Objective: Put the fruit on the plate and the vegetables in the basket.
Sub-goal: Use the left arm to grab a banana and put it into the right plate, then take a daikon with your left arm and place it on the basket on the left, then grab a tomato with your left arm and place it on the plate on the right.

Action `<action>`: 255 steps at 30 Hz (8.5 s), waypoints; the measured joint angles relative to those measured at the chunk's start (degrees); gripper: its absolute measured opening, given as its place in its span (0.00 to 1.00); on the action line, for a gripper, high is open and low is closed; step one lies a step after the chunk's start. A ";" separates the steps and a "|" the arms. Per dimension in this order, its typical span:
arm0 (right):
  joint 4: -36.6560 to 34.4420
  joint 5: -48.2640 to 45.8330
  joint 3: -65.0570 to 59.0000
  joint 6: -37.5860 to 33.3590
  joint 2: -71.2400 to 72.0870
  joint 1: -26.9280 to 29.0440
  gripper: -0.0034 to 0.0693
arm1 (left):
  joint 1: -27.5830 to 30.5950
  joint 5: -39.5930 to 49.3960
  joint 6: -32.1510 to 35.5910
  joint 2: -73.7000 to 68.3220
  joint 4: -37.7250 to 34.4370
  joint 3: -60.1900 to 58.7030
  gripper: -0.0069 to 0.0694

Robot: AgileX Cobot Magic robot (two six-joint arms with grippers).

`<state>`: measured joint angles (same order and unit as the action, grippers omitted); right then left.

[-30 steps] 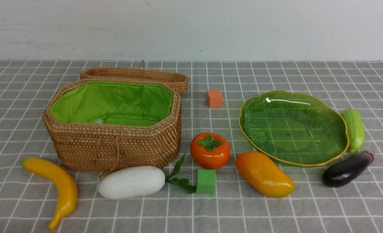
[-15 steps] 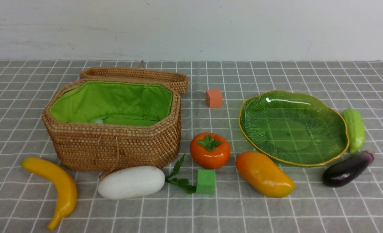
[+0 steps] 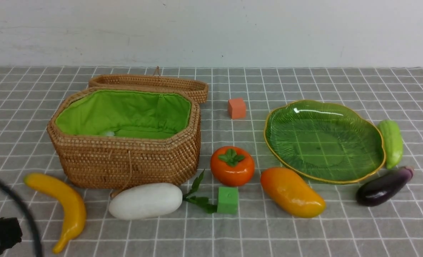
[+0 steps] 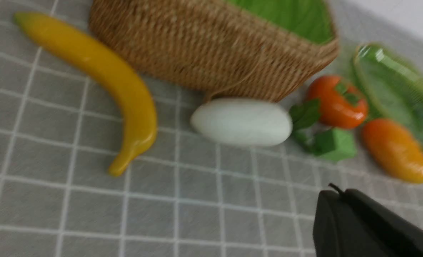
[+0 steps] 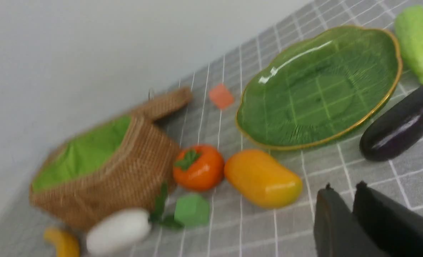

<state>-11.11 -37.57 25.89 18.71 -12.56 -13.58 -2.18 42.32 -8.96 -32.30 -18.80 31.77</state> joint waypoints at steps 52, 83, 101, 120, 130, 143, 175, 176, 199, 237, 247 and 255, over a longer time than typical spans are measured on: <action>-0.78 -24.18 27.53 -18.71 -18.29 -6.80 0.14 | -8.43 0.03 -27.61 -38.69 33.66 13.28 0.49; 7.88 -33.69 33.66 -11.28 -10.98 -6.80 0.15 | -40.98 19.03 17.75 -114.84 10.47 124.86 0.49; 6.27 -35.03 33.66 -11.23 -10.98 -6.80 0.16 | -40.99 8.29 23.77 -115.61 10.77 111.52 0.91; 5.79 -34.94 33.66 -14.10 -10.98 -6.80 0.17 | -41.52 28.32 21.59 -55.75 18.80 56.88 0.14; 4.06 -33.13 33.66 -14.28 -10.98 -6.80 0.18 | -33.85 7.24 24.73 -52.03 27.73 25.79 0.74; 1.34 -32.32 33.66 -15.35 -10.98 -6.85 0.19 | -29.25 -10.29 23.61 -60.87 37.44 23.13 0.82; -0.19 -32.32 33.66 -15.78 -10.98 -6.85 0.21 | -29.25 -17.37 23.95 -64.57 37.81 23.07 0.90; -0.19 -32.32 33.66 -15.78 -10.98 -6.85 0.21 | -29.25 -17.43 24.00 -64.57 37.81 23.07 0.90; -1.51 -32.00 33.66 -16.86 -10.98 -6.85 0.21 | -29.21 -9.35 24.21 -61.73 33.99 23.07 0.73; -1.67 -24.68 33.66 -16.86 -10.98 -6.85 0.23 | -17.80 2.02 29.50 -63.47 44.48 47.22 0.91; 1.07 -25.03 33.66 -16.86 -10.98 -6.85 0.23 | -27.94 9.72 13.91 -60.19 26.08 52.16 0.13; 1.30 -26.99 33.66 -16.86 -10.98 -6.85 0.24 | -39.70 22.85 16.63 -79.63 23.99 77.14 0.28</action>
<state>-9.81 -64.56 59.55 1.84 -23.54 -20.43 -41.88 65.17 7.67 -111.93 5.18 108.91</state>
